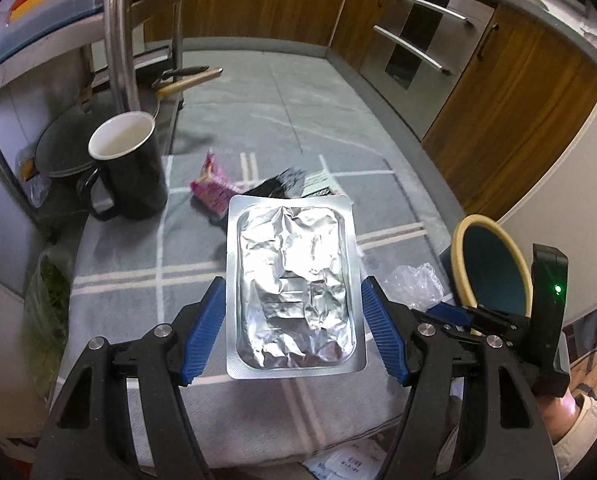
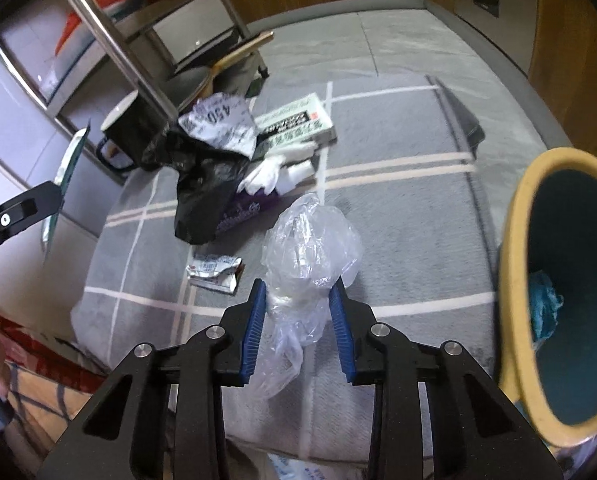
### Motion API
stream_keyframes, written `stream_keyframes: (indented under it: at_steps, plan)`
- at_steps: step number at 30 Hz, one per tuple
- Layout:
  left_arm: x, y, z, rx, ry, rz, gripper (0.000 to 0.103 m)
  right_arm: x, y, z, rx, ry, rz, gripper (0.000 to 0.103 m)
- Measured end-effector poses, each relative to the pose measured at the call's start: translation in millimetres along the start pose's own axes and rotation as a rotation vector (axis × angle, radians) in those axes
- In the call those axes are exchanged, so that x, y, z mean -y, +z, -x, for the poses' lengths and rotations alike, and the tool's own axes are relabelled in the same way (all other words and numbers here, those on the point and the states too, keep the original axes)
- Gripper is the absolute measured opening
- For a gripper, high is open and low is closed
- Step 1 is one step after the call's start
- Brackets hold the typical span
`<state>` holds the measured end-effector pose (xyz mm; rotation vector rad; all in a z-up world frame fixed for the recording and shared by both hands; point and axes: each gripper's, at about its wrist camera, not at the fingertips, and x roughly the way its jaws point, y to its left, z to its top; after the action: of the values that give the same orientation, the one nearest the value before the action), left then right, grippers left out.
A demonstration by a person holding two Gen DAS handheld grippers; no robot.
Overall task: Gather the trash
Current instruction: 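Carry the foil tray and clear plastic bag over the teal bin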
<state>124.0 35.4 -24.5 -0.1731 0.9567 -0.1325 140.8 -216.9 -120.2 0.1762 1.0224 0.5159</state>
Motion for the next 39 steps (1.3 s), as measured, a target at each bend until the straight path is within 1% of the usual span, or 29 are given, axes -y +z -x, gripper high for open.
stream_keyframes:
  at_steps: [8,14,20,31,34,39]
  plan:
    - [26,12,9,0.041,-0.022,-0.027,0.067,19,2,50,0.091,0.005,-0.002,0.034]
    - [47,15,9,0.052,-0.039,-0.062,0.067,30,-2,80,0.143,0.001,-0.006,0.034]
    - [69,16,3,0.043,-0.058,-0.103,0.067,44,-6,104,0.187,-0.017,-0.018,0.034]
    - [126,15,-10,0.021,-0.127,-0.181,0.067,70,-13,152,0.273,-0.076,-0.045,0.033]
    - [141,14,-15,0.016,-0.159,-0.199,0.067,81,-16,160,0.302,-0.109,-0.063,0.033]
    - [174,10,-27,-0.006,-0.193,-0.246,0.067,110,-29,168,0.323,-0.143,-0.133,0.033]
